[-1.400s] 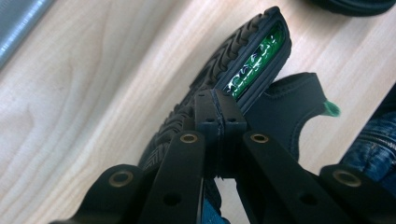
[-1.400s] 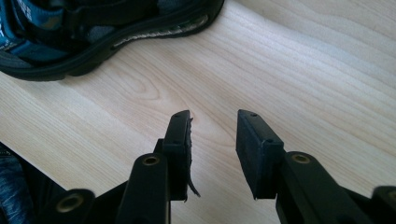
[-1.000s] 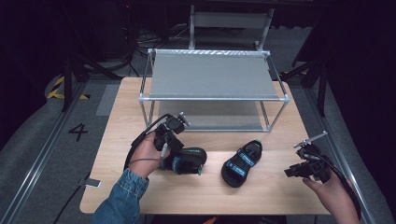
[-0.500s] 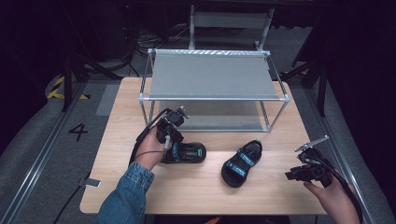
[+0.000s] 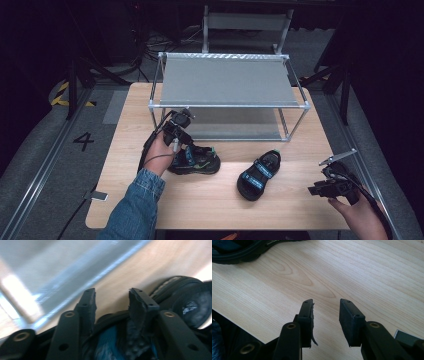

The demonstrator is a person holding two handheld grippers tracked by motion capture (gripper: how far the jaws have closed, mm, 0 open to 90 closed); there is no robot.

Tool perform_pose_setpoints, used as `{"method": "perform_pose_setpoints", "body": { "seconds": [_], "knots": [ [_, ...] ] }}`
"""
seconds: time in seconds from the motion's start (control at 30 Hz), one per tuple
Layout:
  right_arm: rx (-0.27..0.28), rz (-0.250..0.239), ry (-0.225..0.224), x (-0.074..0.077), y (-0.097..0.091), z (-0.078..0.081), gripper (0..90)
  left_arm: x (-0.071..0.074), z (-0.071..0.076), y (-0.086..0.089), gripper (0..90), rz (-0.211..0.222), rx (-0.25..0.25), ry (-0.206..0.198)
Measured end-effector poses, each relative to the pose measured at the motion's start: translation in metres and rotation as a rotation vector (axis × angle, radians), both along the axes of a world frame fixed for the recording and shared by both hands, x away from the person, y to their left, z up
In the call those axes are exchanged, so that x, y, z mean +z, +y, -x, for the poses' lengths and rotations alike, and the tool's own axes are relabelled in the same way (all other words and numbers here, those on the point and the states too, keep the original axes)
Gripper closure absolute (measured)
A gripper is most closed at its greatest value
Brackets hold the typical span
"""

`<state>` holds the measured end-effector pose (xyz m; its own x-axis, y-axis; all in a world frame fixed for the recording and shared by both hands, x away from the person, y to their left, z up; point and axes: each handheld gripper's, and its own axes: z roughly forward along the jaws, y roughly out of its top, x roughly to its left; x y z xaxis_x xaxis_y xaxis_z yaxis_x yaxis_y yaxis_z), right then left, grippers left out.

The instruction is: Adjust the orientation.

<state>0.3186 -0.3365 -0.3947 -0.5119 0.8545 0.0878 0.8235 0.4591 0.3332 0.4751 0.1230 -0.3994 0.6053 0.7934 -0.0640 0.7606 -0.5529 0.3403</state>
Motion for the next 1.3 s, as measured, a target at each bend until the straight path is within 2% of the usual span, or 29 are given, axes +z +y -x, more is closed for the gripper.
{"method": "perform_pose_setpoints", "body": {
  "seconds": [0.07, 0.1, 0.13, 0.17, 0.2, 0.23, 0.33, 0.37, 0.43, 0.47, 0.57, 0.67, 0.77, 0.87, 0.97, 1.07, 1.17, 1.3],
  "knots": [
    [0.001, 0.001, -0.002, 0.0, 0.0, 0.0, 63.3, 0.0, -0.001, 0.004, 51.9, 0.005, 0.0, -0.006],
    [0.001, 0.001, -0.002, 0.0, 0.0, 0.0, 63.3, 0.0, 0.001, 0.003, 51.9, 0.01, 0.04, -0.001],
    [-0.002, 0.002, -0.001, 0.0, 0.0, 0.0, 63.2, 0.001, 0.003, 0.003, 51.9, 0.026, 0.052, 0.001],
    [-0.001, 0.003, 0.001, -0.001, 0.0, -0.001, 63.2, 0.003, 0.001, 0.007, 51.9, -0.008, 0.006, -0.015],
    [-0.001, 0.003, 0.0, -0.001, 0.001, -0.001, 63.1, 0.005, 0.001, 0.009, 51.5, -0.015, -0.004, -0.026],
    [0.001, 0.003, -0.003, -0.001, 0.001, -0.002, 63.1, 0.007, 0.005, 0.008, 51.1, -0.014, 0.019, -0.023],
    [0.001, 0.001, -0.007, 0.0, 0.001, -0.003, 62.7, 0.013, 0.01, 0.011, 49.5, -0.001, 0.01, -0.03],
    [0.002, 0.0, -0.006, 0.001, 0.002, -0.004, 62.6, 0.015, 0.013, 0.01, 48.8, 0.008, 0.033, -0.033],
    [0.004, -0.003, -0.011, 0.001, 0.002, -0.005, 62.5, 0.017, 0.014, 0.011, 48.8, 0.009, 0.025, -0.02],
    [0.002, -0.003, -0.01, 0.001, 0.003, -0.006, 62.3, 0.019, 0.015, 0.011, 48.4, -0.005, 0.018, -0.015],
    [0.006, -0.007, -0.011, 0.001, 0.004, -0.008, 61.9, 0.025, 0.024, 0.009, 48.3, 0.028, 0.022, -0.014],
    [0.014, -0.012, -0.011, 0.001, 0.007, -0.011, 61.6, 0.034, 0.033, 0.006, 47.9, 0.034, -0.008, -0.015],
    [0.022, -0.008, -0.011, 0.001, 0.01, -0.013, 61.5, 0.042, 0.042, -0.001, 47.9, 0.057, -0.044, -0.021],
    [0.031, -0.012, -0.014, 0.002, 0.012, -0.015, 61.2, 0.052, 0.052, -0.011, 47.8, 0.065, -0.078, -0.054],
    [0.034, -0.01, -0.013, 0.001, 0.013, -0.015, 61.0, 0.055, 0.057, -0.024, 47.6, 0.085, -0.113, -0.067],
    [0.033, -0.006, -0.01, 0.0, 0.013, -0.013, 60.6, 0.052, 0.058, -0.038, 47.0, 0.092, -0.146, -0.061],
    [0.025, -0.006, -0.009, -0.001, 0.011, -0.011, 60.3, 0.045, 0.055, -0.052, 44.2, 0.072, -0.177, -0.054],
    [0.009, -0.001, -0.002, -0.003, 0.006, -0.007, 60.3, 0.036, 0.047, -0.065, 43.9, 0.062, -0.179, -0.047]
  ]
}}
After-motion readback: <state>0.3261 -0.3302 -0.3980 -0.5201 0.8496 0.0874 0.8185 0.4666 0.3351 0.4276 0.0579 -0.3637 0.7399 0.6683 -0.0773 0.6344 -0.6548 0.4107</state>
